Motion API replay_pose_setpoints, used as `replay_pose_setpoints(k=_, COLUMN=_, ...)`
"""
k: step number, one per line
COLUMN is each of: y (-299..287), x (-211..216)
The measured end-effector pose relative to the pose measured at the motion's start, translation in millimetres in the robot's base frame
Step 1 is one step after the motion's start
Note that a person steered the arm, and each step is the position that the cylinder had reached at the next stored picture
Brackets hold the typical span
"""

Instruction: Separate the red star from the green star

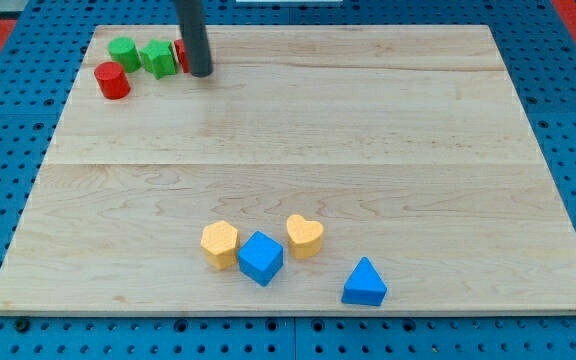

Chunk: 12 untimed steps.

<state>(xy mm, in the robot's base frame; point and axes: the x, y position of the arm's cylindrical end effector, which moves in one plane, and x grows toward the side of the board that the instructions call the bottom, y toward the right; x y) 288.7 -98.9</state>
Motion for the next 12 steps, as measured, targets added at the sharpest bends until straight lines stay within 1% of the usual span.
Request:
replay_pose_setpoints(k=1, y=41, x=-36)
replay_pose_setpoints(k=2, y=-3, x=-85)
replay_pose_setpoints(k=3, y=-56, x=-97)
replay_pose_setpoints(k=4, y=-52, x=-48)
replay_pose_setpoints(k=5, y=-47, x=15)
replay_pose_setpoints(k=6, y=-16, x=47)
replay_pose_setpoints(k=8, y=-8, x=40)
replay_pose_setpoints(k=9, y=-37, x=35)
replay_pose_setpoints(k=10, y=-60, x=10)
replay_pose_setpoints(k=11, y=-10, x=-23)
replay_pose_setpoints(k=12, y=68, x=-16)
